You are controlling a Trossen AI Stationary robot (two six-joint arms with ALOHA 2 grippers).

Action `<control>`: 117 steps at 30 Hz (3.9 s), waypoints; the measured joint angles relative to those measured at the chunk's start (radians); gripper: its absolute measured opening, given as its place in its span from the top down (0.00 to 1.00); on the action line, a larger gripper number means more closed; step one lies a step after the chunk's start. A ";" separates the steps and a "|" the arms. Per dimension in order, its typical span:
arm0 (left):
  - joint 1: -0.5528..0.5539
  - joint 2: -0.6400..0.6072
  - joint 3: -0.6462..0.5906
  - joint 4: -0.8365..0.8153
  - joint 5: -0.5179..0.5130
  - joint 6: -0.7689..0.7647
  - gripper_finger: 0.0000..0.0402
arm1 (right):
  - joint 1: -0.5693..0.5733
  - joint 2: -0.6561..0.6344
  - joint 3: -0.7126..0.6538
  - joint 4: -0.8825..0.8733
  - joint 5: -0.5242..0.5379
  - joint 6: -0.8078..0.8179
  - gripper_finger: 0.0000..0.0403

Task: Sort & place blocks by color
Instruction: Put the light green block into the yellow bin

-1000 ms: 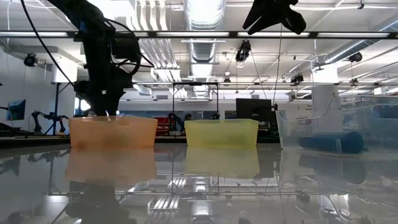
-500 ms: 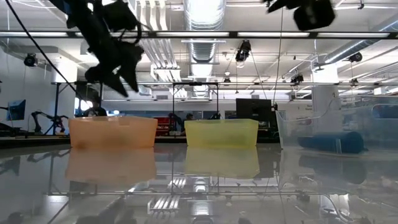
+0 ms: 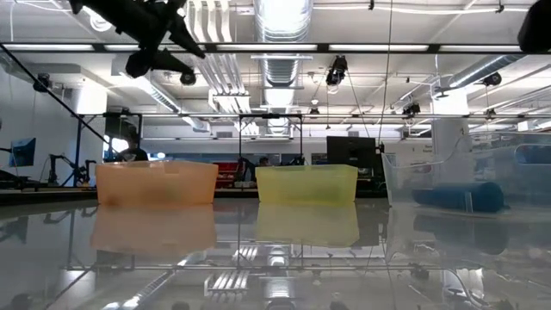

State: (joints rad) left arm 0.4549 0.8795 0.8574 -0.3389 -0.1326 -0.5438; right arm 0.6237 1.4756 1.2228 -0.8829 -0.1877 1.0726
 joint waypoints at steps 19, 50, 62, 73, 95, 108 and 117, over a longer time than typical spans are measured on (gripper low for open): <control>0.000 -0.018 0.000 0.024 0.010 -0.020 0.50 | -0.018 0.180 0.000 0.082 -0.025 0.444 0.56; 0.000 0.035 0.000 0.034 0.010 -0.052 0.50 | -0.026 0.325 -0.002 0.194 0.034 0.570 0.55; 0.001 0.036 0.000 0.101 0.003 -0.052 0.50 | -0.026 0.325 -0.017 0.220 0.057 0.557 0.75; 0.001 0.036 0.000 0.101 0.003 -0.052 0.50 | -0.026 0.240 -0.018 0.181 0.057 0.507 0.90; 0.001 0.034 0.000 0.136 0.004 -0.052 0.50 | -0.051 0.063 -0.010 0.118 0.128 0.371 0.90; 0.000 0.023 0.000 0.250 0.013 -0.109 0.50 | -0.459 -0.041 0.072 -0.002 0.325 -0.114 0.90; 0.000 0.031 0.000 0.253 0.022 -0.133 0.50 | -0.823 0.004 0.127 0.105 0.320 -0.499 0.90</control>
State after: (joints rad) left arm 0.4553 0.9103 0.8570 -0.0856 -0.1104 -0.6765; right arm -0.1995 1.4794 1.3499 -0.7774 0.1323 0.5732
